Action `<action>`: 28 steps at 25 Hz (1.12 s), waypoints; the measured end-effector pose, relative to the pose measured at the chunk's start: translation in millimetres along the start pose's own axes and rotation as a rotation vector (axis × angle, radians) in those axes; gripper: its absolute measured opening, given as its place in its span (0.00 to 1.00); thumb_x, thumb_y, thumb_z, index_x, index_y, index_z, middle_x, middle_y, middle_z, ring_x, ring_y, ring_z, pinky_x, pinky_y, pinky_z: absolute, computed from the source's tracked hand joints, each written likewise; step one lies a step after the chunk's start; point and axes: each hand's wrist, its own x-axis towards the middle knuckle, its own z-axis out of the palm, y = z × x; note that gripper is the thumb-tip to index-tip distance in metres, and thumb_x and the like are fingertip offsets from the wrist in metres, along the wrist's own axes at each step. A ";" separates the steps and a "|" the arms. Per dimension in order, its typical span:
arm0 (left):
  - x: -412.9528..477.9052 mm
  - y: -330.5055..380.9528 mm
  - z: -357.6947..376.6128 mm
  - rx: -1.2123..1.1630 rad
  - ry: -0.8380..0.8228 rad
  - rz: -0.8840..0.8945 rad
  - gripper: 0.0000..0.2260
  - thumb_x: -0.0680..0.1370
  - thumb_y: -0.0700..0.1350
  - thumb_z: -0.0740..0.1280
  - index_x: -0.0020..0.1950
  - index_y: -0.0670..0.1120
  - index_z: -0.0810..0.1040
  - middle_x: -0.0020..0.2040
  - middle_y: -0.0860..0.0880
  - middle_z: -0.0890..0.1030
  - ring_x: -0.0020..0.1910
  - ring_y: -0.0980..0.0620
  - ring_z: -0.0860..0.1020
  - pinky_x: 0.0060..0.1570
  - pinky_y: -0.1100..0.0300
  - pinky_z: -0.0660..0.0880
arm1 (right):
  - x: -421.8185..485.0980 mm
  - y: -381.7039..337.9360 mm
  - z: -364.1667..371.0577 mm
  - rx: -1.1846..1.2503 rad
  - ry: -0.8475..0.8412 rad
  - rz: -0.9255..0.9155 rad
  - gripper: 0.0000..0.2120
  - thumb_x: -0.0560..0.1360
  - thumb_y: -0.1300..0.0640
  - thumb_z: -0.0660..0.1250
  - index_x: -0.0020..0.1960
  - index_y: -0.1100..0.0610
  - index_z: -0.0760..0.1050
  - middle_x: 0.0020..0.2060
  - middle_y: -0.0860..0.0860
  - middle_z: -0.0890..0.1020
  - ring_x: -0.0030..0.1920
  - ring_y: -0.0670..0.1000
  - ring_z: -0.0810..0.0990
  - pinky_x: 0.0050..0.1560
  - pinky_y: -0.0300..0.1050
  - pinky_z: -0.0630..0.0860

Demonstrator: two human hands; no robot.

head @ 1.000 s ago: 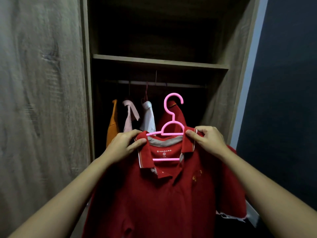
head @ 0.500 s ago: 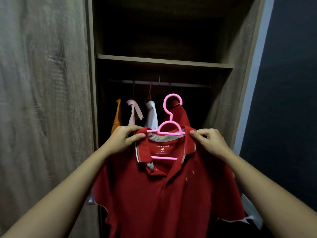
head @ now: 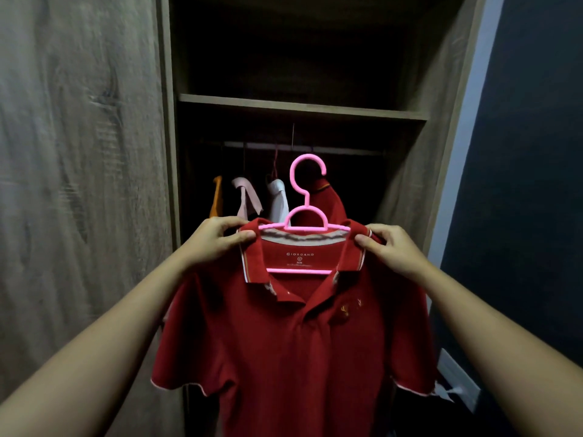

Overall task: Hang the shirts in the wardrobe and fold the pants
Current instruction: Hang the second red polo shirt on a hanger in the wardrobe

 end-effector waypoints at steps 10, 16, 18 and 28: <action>-9.1 -1.4 8.4 -0.117 0.104 -0.053 0.07 0.74 0.47 0.70 0.48 0.46 0.83 0.44 0.44 0.85 0.42 0.56 0.80 0.49 0.57 0.76 | -10.0 -2.6 -9.9 -0.427 -0.036 -0.051 0.18 0.71 0.55 0.71 0.60 0.53 0.75 0.56 0.49 0.80 0.57 0.49 0.78 0.61 0.50 0.73; 4.0 16.1 15.1 -0.061 0.167 -0.081 0.03 0.74 0.49 0.71 0.46 0.52 0.83 0.40 0.55 0.84 0.42 0.60 0.80 0.47 0.59 0.76 | -5.6 -63.9 53.9 -0.005 -0.009 0.045 0.08 0.77 0.56 0.63 0.54 0.56 0.77 0.49 0.51 0.80 0.46 0.47 0.78 0.51 0.41 0.74; 7.3 29.3 24.7 0.016 0.149 -0.058 0.07 0.74 0.51 0.70 0.48 0.51 0.83 0.41 0.55 0.84 0.43 0.58 0.81 0.47 0.58 0.76 | -1.0 -80.3 74.5 0.322 -0.111 0.227 0.12 0.81 0.53 0.56 0.58 0.56 0.74 0.52 0.52 0.79 0.49 0.48 0.78 0.49 0.37 0.75; 22.8 99.4 52.4 -0.212 -0.409 -0.254 0.12 0.77 0.43 0.67 0.60 0.44 0.78 0.38 0.52 0.81 0.37 0.58 0.79 0.37 0.69 0.74 | 22.8 -70.5 65.8 0.724 0.335 0.665 0.33 0.64 0.46 0.72 0.63 0.63 0.71 0.55 0.59 0.80 0.52 0.57 0.81 0.57 0.51 0.77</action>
